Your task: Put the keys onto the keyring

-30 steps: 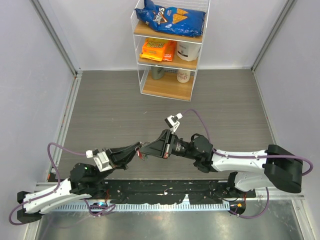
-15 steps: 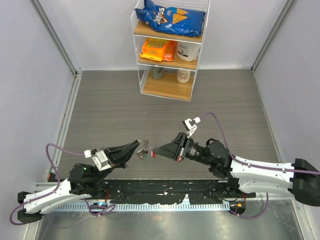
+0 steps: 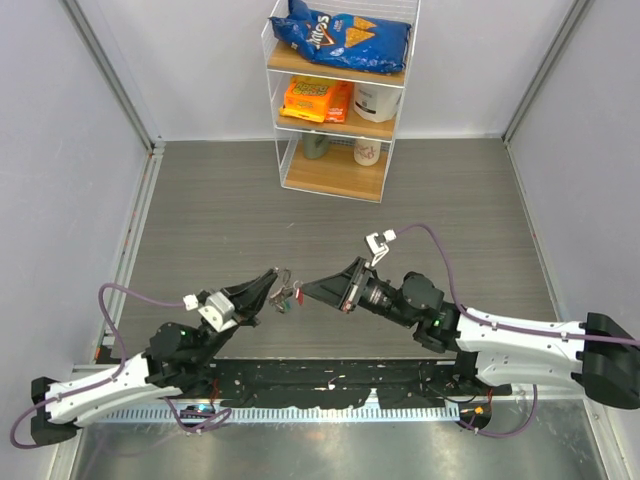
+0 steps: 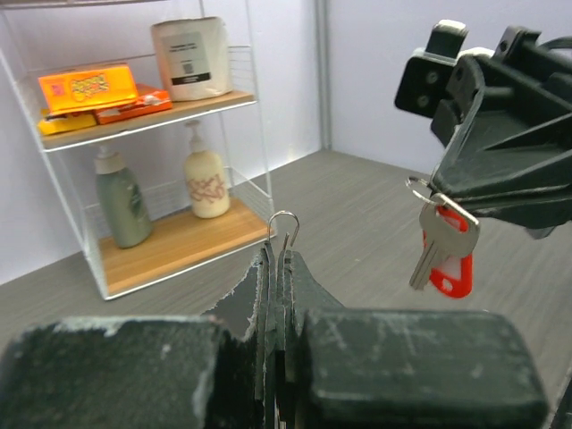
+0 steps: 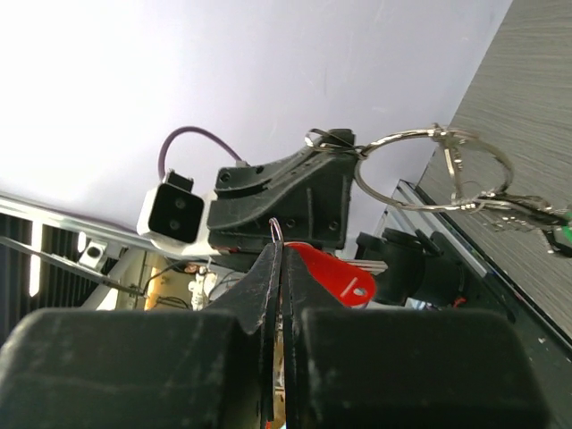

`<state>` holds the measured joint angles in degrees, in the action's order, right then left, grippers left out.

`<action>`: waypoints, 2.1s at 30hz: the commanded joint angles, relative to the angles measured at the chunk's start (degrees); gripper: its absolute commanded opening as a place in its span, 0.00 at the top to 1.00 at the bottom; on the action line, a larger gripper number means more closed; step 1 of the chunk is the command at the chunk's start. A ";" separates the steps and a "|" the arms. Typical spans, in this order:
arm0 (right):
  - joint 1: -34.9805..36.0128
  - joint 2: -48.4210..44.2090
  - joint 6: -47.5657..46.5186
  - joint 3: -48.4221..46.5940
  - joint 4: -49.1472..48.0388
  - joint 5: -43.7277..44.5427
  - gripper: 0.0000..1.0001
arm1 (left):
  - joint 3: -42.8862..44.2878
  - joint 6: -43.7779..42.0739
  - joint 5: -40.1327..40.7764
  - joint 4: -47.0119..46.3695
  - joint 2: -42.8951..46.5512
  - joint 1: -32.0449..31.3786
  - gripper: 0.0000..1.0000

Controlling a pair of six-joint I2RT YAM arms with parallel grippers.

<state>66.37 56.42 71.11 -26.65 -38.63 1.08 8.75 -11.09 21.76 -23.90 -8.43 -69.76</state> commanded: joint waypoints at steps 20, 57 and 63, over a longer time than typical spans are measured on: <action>-0.45 13.10 9.04 -11.58 -5.14 3.84 0.94 | -4.18 -12.46 3.29 -21.28 -1.60 -0.12 1.00; -1.15 20.39 14.49 -14.48 -8.74 0.50 0.94 | -5.50 -14.05 1.62 -23.03 -0.63 -0.20 1.00; -0.98 20.74 14.67 -14.74 -9.62 -0.20 0.94 | -5.50 -14.04 1.62 -23.12 -0.80 -0.20 1.00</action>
<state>64.97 76.55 84.95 -39.11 -45.01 2.22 3.20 -24.67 24.47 -42.57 -9.41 -69.73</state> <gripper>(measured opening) 0.062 0.029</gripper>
